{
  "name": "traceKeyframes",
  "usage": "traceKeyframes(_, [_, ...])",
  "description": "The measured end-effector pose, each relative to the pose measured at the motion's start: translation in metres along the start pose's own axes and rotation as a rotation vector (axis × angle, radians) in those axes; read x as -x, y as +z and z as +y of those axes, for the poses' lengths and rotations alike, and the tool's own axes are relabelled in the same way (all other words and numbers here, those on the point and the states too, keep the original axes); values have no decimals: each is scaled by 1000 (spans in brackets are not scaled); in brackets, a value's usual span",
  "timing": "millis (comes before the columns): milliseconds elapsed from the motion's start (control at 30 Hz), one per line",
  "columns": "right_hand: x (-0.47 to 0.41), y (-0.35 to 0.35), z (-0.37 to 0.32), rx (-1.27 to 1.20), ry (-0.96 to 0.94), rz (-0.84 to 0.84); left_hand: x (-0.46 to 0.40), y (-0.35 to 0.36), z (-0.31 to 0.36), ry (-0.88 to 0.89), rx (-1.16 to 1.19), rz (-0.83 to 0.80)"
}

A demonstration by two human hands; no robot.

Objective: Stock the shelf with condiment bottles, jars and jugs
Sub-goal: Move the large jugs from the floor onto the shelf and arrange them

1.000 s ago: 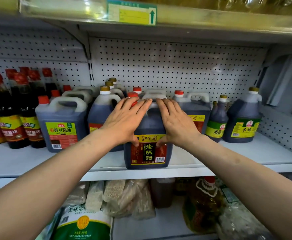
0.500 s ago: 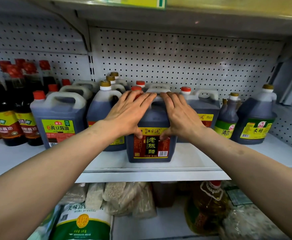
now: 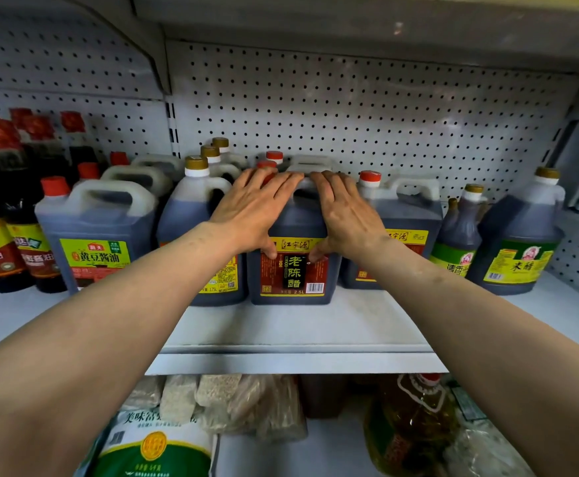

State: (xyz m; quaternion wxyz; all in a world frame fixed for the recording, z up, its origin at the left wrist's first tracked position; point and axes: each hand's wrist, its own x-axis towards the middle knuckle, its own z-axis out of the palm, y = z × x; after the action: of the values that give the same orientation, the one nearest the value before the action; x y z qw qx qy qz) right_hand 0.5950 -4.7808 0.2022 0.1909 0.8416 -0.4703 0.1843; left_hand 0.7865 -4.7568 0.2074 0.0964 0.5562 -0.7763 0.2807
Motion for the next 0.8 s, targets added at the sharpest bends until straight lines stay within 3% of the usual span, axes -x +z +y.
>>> traceKeyframes(267, [0, -1, 8, -12, -38, -5, -1, 2, -3, 5, 12, 2])
traceKeyframes(367, [-4, -6, 24, -196, -58, -9, -7, -4, -7, -58, 415, -1])
traceKeyframes(467, [-19, -13, 45, -432, 47, 45, -22, -1, -4, -299, 918, 96])
traceKeyframes(633, [-60, -28, 72, -436, 132, -109, -53, 0, 4, -574, 840, 169])
traceKeyframes(800, [-104, -29, 68, -451, 187, -297, -76, 12, -5, -711, 758, 19])
